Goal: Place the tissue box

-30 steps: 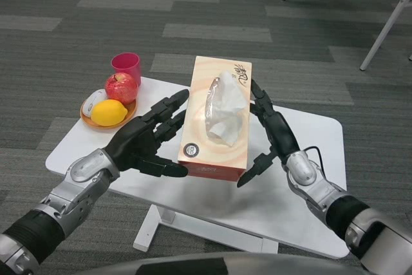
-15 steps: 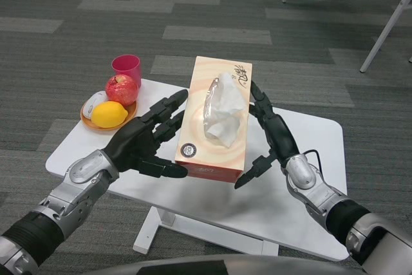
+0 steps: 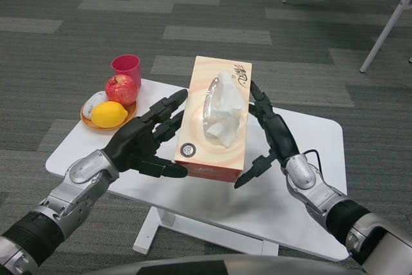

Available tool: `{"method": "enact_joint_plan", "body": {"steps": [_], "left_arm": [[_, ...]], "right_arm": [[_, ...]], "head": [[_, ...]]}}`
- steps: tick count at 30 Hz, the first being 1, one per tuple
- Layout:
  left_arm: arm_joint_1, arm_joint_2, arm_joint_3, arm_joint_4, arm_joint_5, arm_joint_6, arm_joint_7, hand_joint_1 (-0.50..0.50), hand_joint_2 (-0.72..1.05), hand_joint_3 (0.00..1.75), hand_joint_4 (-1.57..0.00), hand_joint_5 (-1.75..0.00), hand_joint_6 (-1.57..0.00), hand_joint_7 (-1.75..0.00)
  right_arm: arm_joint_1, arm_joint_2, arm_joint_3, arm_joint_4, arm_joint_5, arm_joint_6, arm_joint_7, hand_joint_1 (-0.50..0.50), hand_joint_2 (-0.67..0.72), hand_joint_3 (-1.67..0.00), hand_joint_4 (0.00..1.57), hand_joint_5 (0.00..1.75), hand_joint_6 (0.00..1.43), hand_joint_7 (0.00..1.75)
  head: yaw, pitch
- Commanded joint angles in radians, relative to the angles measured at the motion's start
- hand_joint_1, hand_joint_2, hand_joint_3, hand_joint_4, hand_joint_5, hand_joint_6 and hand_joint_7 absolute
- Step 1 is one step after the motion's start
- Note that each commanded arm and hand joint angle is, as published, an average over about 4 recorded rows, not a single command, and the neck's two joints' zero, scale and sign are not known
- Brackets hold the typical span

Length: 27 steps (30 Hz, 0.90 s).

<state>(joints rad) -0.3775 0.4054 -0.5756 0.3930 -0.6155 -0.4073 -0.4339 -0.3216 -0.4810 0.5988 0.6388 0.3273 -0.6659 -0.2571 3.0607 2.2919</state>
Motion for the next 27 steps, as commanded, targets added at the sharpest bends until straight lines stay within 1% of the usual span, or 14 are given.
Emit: {"method": "enact_joint_plan", "body": {"steps": [1, 4, 6, 8, 10, 14, 20, 27], "left_arm": [[0.002, -0.016, -0.013, -0.008, 0.008, 0.001, -0.012, 0.5, 0.78, 0.0, 0.0, -0.1, 0.0, 0.0], [0.002, -0.015, -0.016, -0.002, 0.01, 0.001, -0.012, 0.5, 0.78, 0.04, 0.0, -0.1, 0.0, 0.0], [0.002, -0.014, -0.02, 0.005, 0.009, 0.001, -0.013, 0.5, 0.78, 0.04, 0.0, -0.1, 0.0, 0.0], [0.001, -0.014, -0.023, 0.012, 0.006, 0.001, -0.014, 0.5, 0.78, 0.0, 0.0, -0.1, 0.0, 0.0], [0.001, -0.014, -0.027, 0.018, 0.005, 0.001, -0.014, 0.5, 0.78, 0.0, 0.0, -0.1, 0.0, 0.0], [0.002, -0.014, -0.034, 0.035, 0.005, 0.001, -0.014, 0.5, 0.78, 0.0, 0.0, -0.1, 0.0, 0.0], [0.0, -0.014, -0.044, 0.06, 0.015, 0.001, -0.014, 0.5, 0.78, 0.0, 0.0, -0.1, 0.0, 0.0], [-0.003, -0.014, -0.062, 0.108, 0.016, 0.001, -0.014, 0.5, 0.78, 0.0, 0.0, -0.1, 0.0, 0.0]], "right_arm": [[-0.004, 0.022, -0.004, 0.001, -0.005, -0.024, 0.015, -0.38, -0.35, -0.2, 0.16, 0.87, 0.0, 0.07], [-0.004, 0.028, -0.006, 0.018, -0.005, -0.025, 0.015, -0.38, -0.35, -0.24, 0.17, 0.87, 0.0, 0.07], [-0.004, 0.033, -0.009, 0.027, -0.006, -0.026, 0.015, -0.38, -0.35, -0.24, 0.17, 0.87, 0.0, 0.07], [-0.004, 0.036, -0.011, 0.038, -0.006, -0.026, 0.017, -0.38, -0.35, -0.24, 0.17, 0.87, 0.0, 0.07], [-0.004, 0.037, -0.011, 0.05, -0.007, -0.026, 0.019, -0.38, -0.35, -0.22, 0.17, 0.87, 0.0, 0.07], [-0.004, 0.043, -0.01, 0.082, -0.007, -0.026, 0.023, -0.38, -0.35, -0.24, 0.2, 0.87, 0.0, 0.07], [-0.007, 0.054, -0.01, 0.122, -0.007, -0.027, 0.029, -0.38, -0.35, -0.24, 0.2, 0.87, 0.0, 0.07], [-0.018, 0.067, 0.0, 0.176, -0.008, -0.027, 0.038, -0.36, -0.35, -0.24, 0.22, 0.87, 0.0, 0.07]], "head": [[0.001, -0.002], [0.001, -0.003], [0.001, -0.003], [0.001, -0.003], [0.0, -0.004], [0.002, -0.005], [0.002, -0.007], [0.002, -0.009]]}}
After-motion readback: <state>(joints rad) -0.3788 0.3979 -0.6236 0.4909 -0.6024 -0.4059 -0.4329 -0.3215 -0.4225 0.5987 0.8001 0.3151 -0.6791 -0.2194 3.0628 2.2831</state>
